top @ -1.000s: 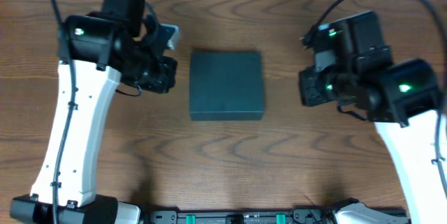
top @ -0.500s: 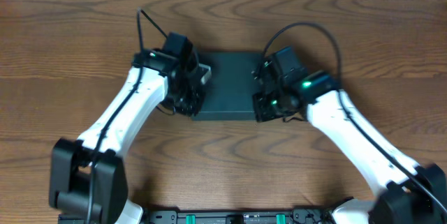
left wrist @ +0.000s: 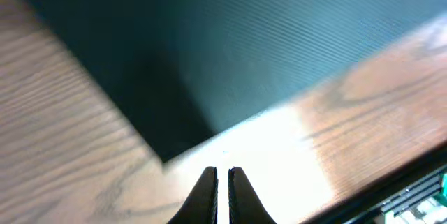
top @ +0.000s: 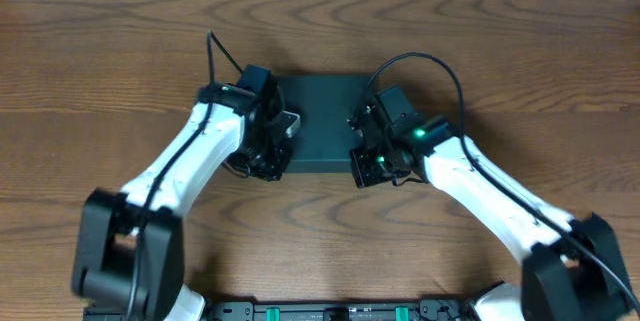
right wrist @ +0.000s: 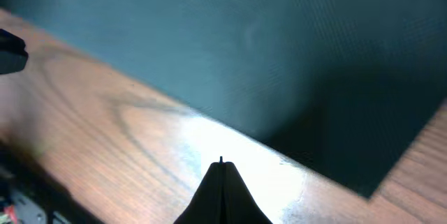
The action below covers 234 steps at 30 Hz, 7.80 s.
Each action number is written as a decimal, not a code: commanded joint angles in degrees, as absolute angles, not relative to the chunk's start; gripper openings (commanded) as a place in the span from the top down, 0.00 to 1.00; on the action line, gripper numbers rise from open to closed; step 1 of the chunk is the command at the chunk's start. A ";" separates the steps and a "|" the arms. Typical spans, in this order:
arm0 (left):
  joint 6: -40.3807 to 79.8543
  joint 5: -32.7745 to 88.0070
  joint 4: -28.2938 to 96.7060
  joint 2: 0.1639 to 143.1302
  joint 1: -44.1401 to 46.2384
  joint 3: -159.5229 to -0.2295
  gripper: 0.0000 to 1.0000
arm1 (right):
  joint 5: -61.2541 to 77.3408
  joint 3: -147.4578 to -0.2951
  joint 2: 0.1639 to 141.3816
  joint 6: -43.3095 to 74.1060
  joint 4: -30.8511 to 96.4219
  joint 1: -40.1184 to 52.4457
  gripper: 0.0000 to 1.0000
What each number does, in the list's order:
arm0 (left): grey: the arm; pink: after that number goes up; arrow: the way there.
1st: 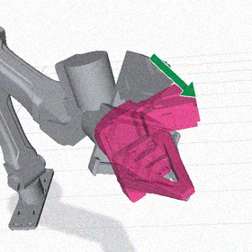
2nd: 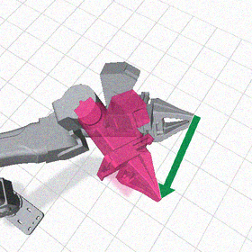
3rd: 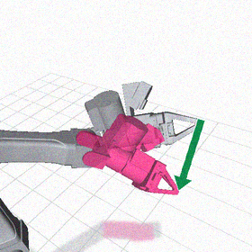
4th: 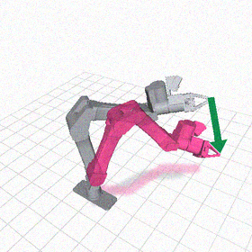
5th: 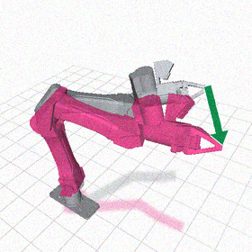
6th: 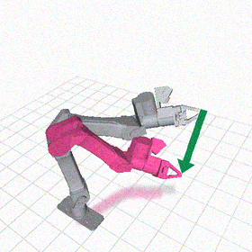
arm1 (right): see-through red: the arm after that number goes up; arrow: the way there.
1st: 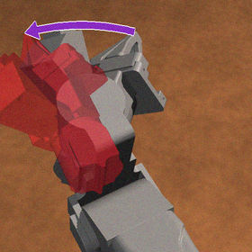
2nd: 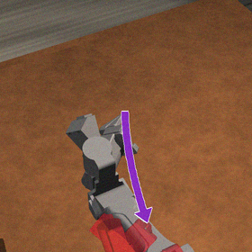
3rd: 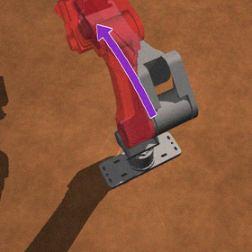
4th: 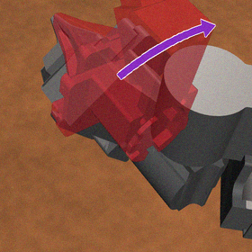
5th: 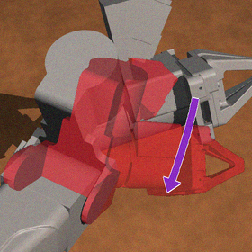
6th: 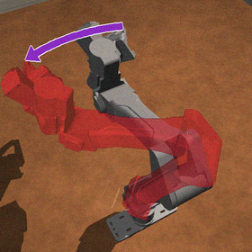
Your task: Pack container
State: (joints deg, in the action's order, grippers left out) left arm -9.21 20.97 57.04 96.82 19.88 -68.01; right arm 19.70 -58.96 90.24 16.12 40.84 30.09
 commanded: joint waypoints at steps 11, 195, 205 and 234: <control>-11.14 20.03 41.85 90.04 19.73 -69.21 0.94 | 9.21 -59.29 84.12 16.71 34.37 29.93 0.99; -8.73 -7.31 91.77 29.06 19.70 -101.34 0.02 | 1.56 -6.90 0.69 -4.80 23.57 -0.56 0.01; -9.19 -5.39 87.88 28.69 15.81 -98.61 0.02 | 1.56 -6.90 0.69 -4.80 23.57 -0.56 0.01; -5.45 0.49 9.19 4.01 0.05 -12.19 0.02 | 1.56 -6.90 0.69 -4.80 23.57 -0.56 0.01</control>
State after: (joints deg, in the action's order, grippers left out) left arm -6.02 0.25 9.78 5.82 0.40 -14.41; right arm 1.52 -7.42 1.30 -4.03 23.46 0.05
